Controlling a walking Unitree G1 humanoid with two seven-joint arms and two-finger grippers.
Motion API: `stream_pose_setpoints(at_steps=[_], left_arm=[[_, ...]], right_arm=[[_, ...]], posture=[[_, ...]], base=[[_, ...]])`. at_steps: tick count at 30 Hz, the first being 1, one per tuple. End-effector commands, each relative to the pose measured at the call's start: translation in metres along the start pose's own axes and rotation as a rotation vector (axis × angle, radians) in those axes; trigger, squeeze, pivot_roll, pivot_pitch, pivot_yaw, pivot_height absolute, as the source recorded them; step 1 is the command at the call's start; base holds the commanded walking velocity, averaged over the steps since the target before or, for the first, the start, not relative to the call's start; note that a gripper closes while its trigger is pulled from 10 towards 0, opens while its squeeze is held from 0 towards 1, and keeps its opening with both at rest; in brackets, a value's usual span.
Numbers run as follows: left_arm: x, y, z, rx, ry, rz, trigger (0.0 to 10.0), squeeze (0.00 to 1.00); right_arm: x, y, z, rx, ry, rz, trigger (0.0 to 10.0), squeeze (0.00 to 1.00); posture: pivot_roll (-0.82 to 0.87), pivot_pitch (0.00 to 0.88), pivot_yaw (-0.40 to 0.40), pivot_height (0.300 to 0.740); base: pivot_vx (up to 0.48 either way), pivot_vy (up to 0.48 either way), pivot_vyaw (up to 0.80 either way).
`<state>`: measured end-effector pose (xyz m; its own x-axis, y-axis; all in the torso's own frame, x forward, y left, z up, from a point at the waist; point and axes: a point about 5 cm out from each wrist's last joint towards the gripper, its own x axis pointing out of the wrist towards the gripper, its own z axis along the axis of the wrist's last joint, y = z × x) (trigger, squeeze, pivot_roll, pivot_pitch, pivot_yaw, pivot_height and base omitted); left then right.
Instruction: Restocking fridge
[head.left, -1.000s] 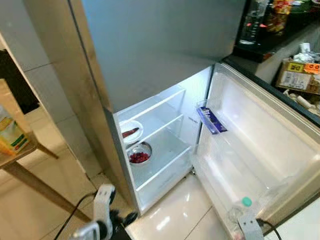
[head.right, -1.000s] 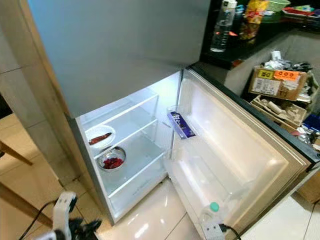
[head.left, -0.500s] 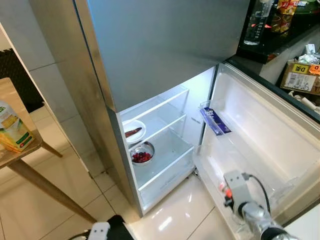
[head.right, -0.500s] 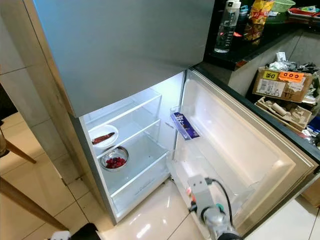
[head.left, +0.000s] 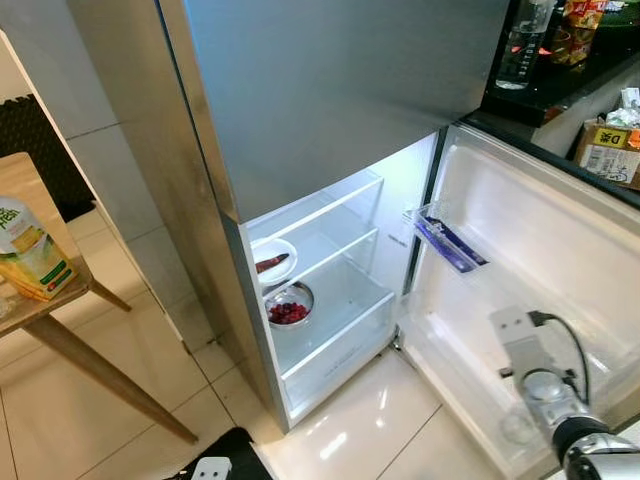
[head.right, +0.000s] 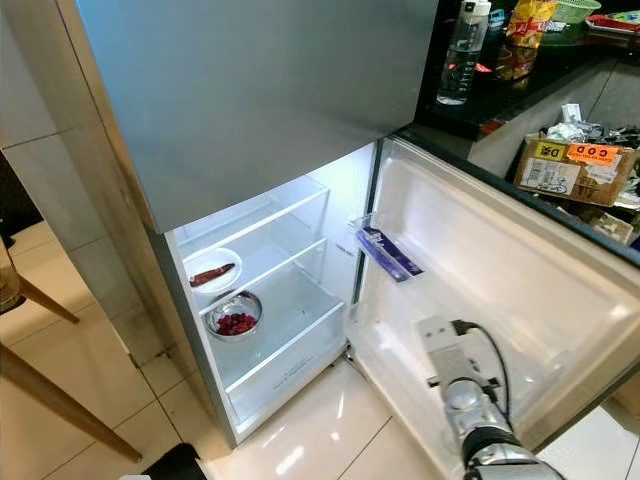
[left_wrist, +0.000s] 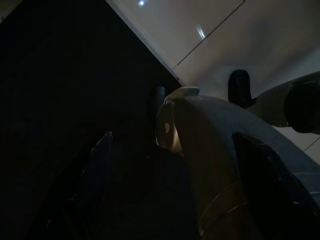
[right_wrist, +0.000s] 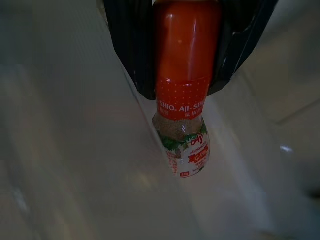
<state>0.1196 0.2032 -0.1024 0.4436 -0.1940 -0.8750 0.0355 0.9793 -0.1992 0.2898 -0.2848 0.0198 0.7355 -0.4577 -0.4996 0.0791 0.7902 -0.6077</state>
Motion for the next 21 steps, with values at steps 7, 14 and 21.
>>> stream_pose_setpoints(at_steps=[7,14,21], left_arm=[[0.000,-0.001,-0.003,0.006,0.011,0.007,10.0,0.00],[0.000,-0.001,-0.004,0.014,0.017,0.006,10.0,0.00],[0.001,-0.003,-0.004,0.021,0.016,0.002,10.0,0.00]], right_arm=[[0.003,-0.048,-0.016,0.013,0.066,-0.239,10.0,0.00],[0.000,-0.017,-0.023,0.113,0.079,-0.076,10.0,0.00],[-0.013,0.033,-0.044,0.135,0.138,0.157,10.0,0.00]], posture=[[-0.06,0.000,-0.013,0.740],[-0.06,0.000,-0.013,0.740],[-0.06,0.000,-0.013,0.740]], base=[[0.000,0.000,0.00],[0.000,0.000,0.00],[0.000,0.000,0.00]])
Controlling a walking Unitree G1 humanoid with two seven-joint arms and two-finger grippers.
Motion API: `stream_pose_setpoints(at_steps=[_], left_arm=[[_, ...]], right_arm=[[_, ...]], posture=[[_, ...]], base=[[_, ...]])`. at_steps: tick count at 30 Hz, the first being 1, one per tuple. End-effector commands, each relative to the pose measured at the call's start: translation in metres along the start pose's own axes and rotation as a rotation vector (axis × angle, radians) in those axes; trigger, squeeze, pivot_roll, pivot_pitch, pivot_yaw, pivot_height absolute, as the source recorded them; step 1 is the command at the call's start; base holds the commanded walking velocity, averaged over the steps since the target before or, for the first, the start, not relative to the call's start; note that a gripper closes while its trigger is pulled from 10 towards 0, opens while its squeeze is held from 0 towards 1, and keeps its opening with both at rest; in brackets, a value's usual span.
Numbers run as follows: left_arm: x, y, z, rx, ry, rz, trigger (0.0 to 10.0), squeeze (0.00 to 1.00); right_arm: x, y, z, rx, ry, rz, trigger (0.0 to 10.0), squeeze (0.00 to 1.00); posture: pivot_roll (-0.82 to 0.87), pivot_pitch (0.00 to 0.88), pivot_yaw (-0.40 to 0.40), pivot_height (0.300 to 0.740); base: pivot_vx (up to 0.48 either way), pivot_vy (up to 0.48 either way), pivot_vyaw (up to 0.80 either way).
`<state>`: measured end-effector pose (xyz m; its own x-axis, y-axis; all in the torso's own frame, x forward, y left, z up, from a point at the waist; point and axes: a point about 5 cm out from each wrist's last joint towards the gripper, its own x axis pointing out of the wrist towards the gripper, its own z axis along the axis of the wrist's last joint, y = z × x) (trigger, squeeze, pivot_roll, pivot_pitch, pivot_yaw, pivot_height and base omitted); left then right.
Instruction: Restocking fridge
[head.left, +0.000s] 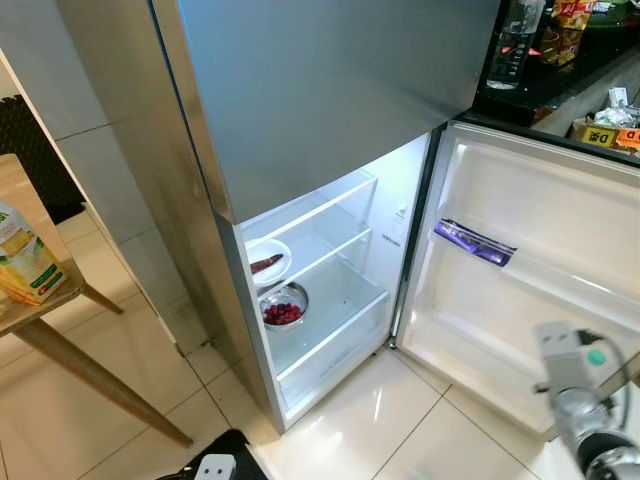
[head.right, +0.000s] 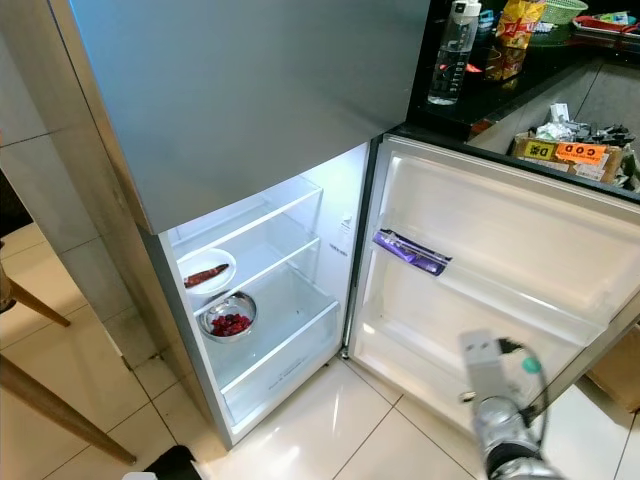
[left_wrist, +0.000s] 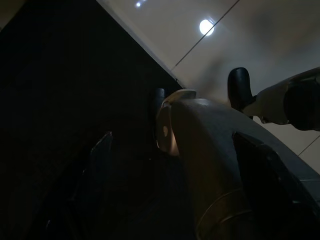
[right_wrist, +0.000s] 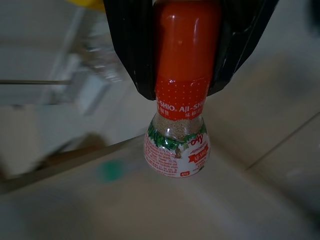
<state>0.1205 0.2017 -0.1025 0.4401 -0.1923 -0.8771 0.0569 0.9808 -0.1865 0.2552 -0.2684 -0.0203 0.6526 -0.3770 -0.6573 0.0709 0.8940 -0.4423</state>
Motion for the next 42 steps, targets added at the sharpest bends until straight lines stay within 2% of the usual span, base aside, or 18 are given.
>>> stream_pose_setpoints(at_steps=[1,2,5,6,9,11,13,14,15,16,18,24,31,36,42], left_arm=[[0.000,-0.002,-0.004,-0.002,0.013,0.000,10.0,0.00],[0.000,-0.002,-0.004,-0.002,0.013,0.000,10.0,0.00],[0.001,-0.003,-0.003,0.019,0.013,0.002,10.0,0.00],[0.001,-0.003,-0.003,0.019,0.013,0.002,10.0,0.00],[0.001,-0.002,-0.001,0.040,0.009,0.022,10.0,0.00],[0.001,-0.002,-0.001,0.042,0.007,0.028,10.0,0.00],[0.001,0.000,0.001,0.045,-0.006,0.045,10.0,0.00],[0.001,0.000,0.001,0.045,-0.006,0.045,10.0,0.00],[0.001,0.000,0.003,0.031,-0.014,0.045,10.0,0.00],[0.001,0.000,0.003,0.031,-0.014,0.045,10.0,0.00],[0.001,0.001,0.005,0.019,-0.019,0.046,10.0,0.00],[0.001,0.002,0.006,0.014,-0.016,0.049,10.0,0.00],[0.001,0.002,0.006,0.022,-0.017,0.051,10.0,0.00],[0.002,0.001,0.006,0.029,-0.016,0.050,10.0,0.00],[0.002,0.000,0.007,0.026,-0.018,0.052,10.0,0.00]], right_arm=[[-0.001,0.005,-0.007,0.018,0.019,0.042,10.0,0.00],[-0.001,0.005,-0.007,0.018,0.019,0.042,10.0,0.00],[-0.008,0.029,-0.037,0.011,0.089,0.151,10.0,0.00],[-0.008,0.029,-0.037,0.011,0.089,0.151,10.0,0.00],[-0.016,0.044,-0.063,0.007,0.150,0.239,10.0,0.00],[-0.018,0.046,-0.067,0.006,0.162,0.254,10.0,0.00],[-0.024,0.051,-0.086,-0.014,0.211,0.292,10.0,0.00],[-0.024,0.051,-0.086,-0.014,0.211,0.292,10.0,0.00],[-0.029,0.053,-0.097,-0.034,0.241,0.308,10.0,0.00],[-0.029,0.053,-0.097,-0.034,0.241,0.308,10.0,0.00],[-0.035,0.056,-0.112,-0.052,0.280,0.341,10.0,0.00],[-0.037,0.059,-0.116,-0.053,0.280,0.386,10.0,0.00],[-0.035,0.060,-0.109,-0.063,0.260,0.416,10.0,0.00],[-0.035,0.062,-0.109,-0.070,0.257,0.416,10.0,0.00],[-0.037,0.054,-0.119,-0.117,0.275,0.360,10.0,0.00]], posture=[[-0.06,0.000,-0.013,0.740],[-0.06,0.000,-0.013,0.740],[-0.06,0.000,-0.015,0.740],[-0.06,0.000,-0.015,0.740],[-0.06,0.000,-0.015,0.740],[-0.06,0.000,-0.015,0.740],[-0.07,0.000,-0.012,0.740],[-0.07,0.000,-0.012,0.740],[-0.07,0.000,-0.012,0.740],[-0.07,0.000,-0.012,0.740],[-0.07,0.000,-0.010,0.740],[-0.07,0.000,-0.009,0.740],[-0.07,0.000,-0.011,0.740],[-0.07,0.000,-0.011,0.740],[-0.07,0.000,-0.012,0.740]], base=[[0.000,0.000,0.00],[0.000,0.000,0.00],[0.000,0.000,0.00],[0.000,0.000,0.00],[0.000,0.000,0.00],[0.000,0.000,0.00],[0.000,0.000,0.00],[0.000,0.000,0.00],[0.000,0.000,0.00],[0.000,0.000,0.00],[0.000,0.000,0.00],[0.000,0.000,0.00],[0.000,0.000,0.73],[0.000,0.000,0.78],[0.000,0.000,0.52]])
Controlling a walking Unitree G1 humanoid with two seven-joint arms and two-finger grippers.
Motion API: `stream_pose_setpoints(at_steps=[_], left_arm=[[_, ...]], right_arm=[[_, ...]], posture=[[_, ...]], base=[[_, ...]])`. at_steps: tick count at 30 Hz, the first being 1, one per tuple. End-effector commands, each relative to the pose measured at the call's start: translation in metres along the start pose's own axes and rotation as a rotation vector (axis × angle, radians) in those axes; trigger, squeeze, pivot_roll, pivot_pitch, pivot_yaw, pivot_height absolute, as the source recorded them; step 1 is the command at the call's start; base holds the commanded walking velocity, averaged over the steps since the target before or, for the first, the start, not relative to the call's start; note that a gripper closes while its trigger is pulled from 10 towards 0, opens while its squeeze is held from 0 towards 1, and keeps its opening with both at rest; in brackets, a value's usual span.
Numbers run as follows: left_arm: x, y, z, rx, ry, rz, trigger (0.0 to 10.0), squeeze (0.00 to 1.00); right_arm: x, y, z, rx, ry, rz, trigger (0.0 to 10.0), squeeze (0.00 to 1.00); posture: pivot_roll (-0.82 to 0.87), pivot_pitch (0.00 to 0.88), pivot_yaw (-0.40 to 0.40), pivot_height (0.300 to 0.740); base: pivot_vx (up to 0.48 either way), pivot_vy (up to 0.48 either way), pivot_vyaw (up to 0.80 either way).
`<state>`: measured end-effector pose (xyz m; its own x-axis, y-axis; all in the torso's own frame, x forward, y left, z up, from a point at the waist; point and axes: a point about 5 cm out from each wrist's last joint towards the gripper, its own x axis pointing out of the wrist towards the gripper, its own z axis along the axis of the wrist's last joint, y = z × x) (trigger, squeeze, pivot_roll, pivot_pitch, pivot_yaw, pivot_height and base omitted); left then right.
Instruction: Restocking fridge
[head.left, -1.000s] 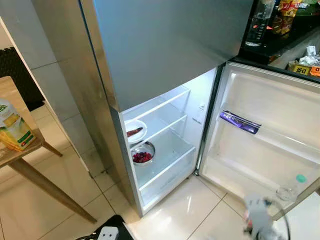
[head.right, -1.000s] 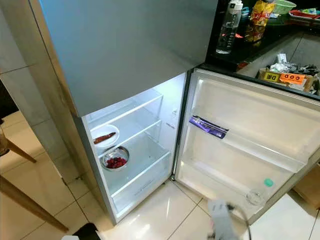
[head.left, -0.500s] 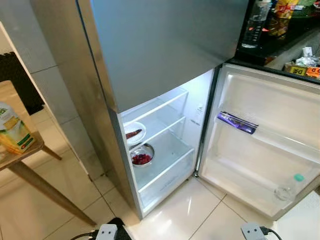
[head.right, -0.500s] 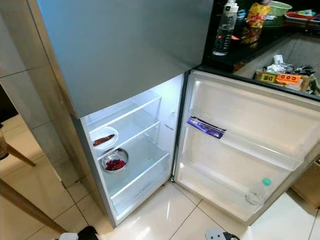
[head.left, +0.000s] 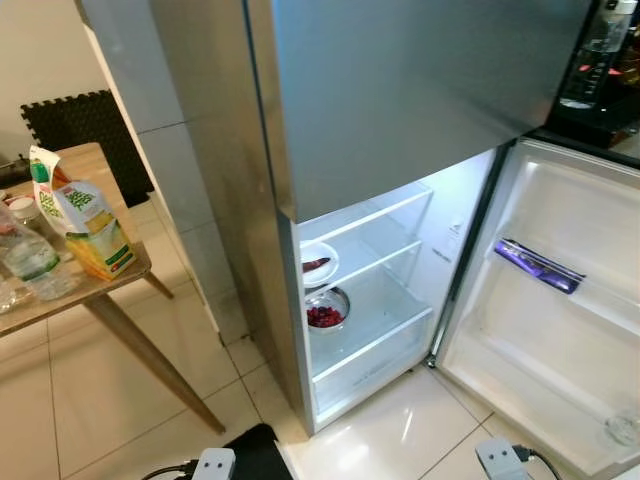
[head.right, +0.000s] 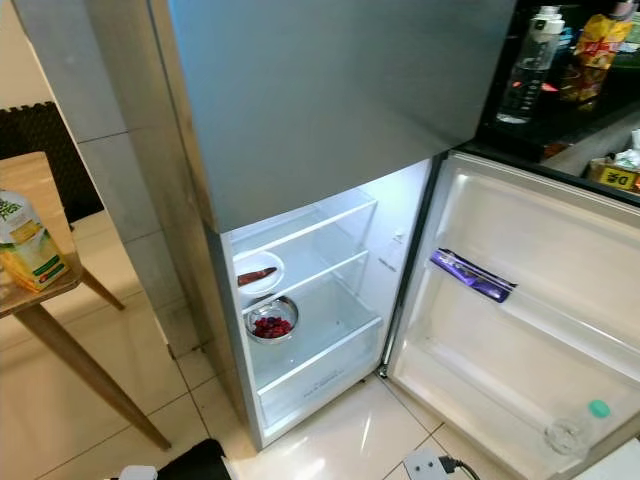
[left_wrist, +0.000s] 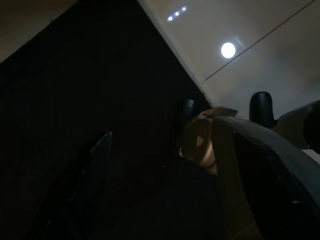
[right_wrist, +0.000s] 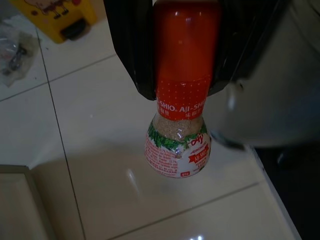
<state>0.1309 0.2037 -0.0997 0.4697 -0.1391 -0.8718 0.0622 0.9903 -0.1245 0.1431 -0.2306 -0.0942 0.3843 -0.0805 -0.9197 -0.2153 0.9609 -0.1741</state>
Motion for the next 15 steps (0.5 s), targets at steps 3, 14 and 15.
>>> stream_pose_setpoints(at_steps=[3,14,15], left_arm=[[0.0006,-0.0030,-0.0029,-0.020,0.011,-0.007,10.0,0.00],[0.0011,-0.0045,-0.0033,-0.033,0.012,-0.007,10.0,0.00],[0.0011,-0.0045,-0.0033,-0.033,0.012,-0.007,10.0,0.00]], right_arm=[[-0.0008,-0.0067,-0.0016,-0.026,0.010,-0.050,10.0,0.00],[-0.0011,-0.0084,-0.0053,0.021,0.037,-0.065,10.0,0.00],[-0.0011,-0.0084,-0.0053,0.021,0.037,-0.065,10.0,0.00]], posture=[[-0.08,0.000,-0.011,0.740],[-0.08,0.000,-0.008,0.740],[-0.08,0.000,-0.008,0.740]], base=[[0.000,0.000,0.00],[0.000,0.000,-0.59],[0.000,0.000,-0.80]])
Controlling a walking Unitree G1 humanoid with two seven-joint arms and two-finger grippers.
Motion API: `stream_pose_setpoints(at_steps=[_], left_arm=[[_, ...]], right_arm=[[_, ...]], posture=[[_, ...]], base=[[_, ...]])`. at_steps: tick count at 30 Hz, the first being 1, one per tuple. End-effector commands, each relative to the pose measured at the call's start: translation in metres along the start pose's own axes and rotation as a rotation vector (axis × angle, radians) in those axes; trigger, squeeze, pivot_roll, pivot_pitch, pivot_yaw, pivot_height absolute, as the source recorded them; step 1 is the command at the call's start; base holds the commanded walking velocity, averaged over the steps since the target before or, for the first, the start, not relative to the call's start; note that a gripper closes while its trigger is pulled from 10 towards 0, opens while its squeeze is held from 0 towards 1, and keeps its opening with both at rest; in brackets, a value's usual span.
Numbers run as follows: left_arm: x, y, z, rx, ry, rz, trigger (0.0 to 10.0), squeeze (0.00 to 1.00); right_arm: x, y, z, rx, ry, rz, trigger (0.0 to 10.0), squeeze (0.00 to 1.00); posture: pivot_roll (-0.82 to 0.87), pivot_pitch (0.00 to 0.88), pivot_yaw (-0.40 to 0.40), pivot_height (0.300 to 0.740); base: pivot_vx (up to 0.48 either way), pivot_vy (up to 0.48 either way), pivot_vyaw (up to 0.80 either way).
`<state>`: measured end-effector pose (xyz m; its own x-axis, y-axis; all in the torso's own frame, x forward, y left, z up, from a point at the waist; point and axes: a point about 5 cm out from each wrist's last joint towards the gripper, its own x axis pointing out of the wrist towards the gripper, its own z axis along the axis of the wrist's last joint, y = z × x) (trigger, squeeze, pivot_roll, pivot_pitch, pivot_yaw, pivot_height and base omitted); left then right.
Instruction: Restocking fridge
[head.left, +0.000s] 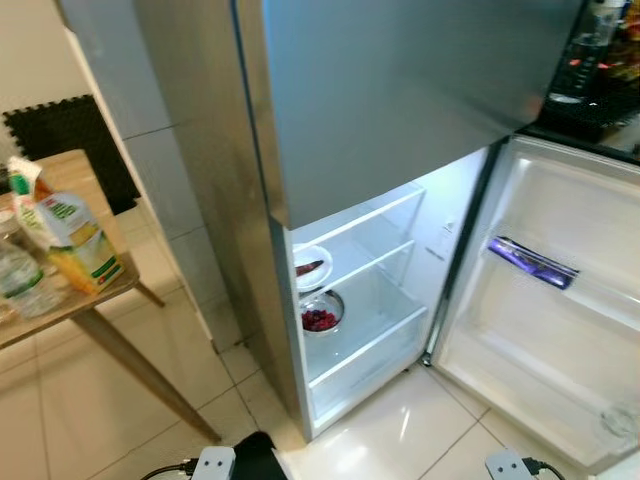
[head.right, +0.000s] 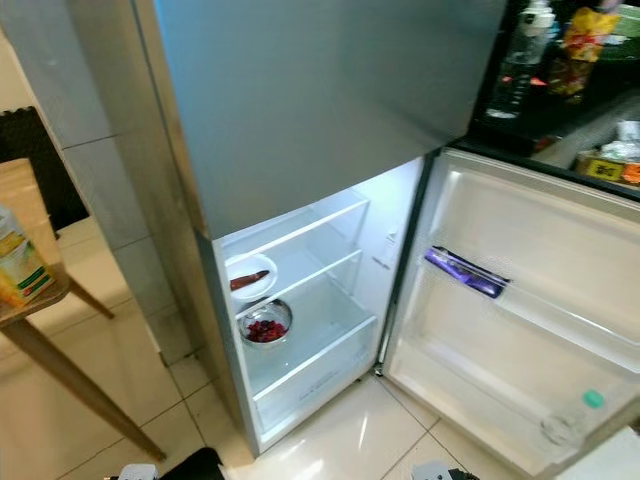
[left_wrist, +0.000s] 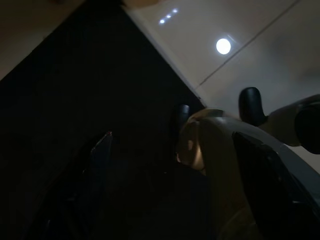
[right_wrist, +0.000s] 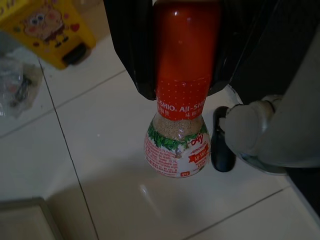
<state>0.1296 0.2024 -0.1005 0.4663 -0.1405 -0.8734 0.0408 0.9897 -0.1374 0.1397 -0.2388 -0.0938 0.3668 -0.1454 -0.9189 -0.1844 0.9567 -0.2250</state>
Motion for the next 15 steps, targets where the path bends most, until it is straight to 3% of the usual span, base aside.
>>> stream_pose_setpoints(at_steps=[1,15], left_arm=[[0.0007,-0.0029,-0.0019,-0.010,0.008,-0.003,10.0,0.00],[0.0014,-0.0036,-0.0003,0.003,0.003,0.010,10.0,0.00]], right_arm=[[-0.0001,-0.0016,-0.0004,0.008,0.007,-0.010,10.0,0.00],[-0.0004,-0.0034,-0.0052,-0.008,0.034,-0.033,10.0,0.00]], posture=[[-0.08,0.000,-0.008,0.740],[-0.08,0.000,-0.009,0.740]], base=[[0.000,0.000,-0.80],[0.000,0.000,-0.80]])
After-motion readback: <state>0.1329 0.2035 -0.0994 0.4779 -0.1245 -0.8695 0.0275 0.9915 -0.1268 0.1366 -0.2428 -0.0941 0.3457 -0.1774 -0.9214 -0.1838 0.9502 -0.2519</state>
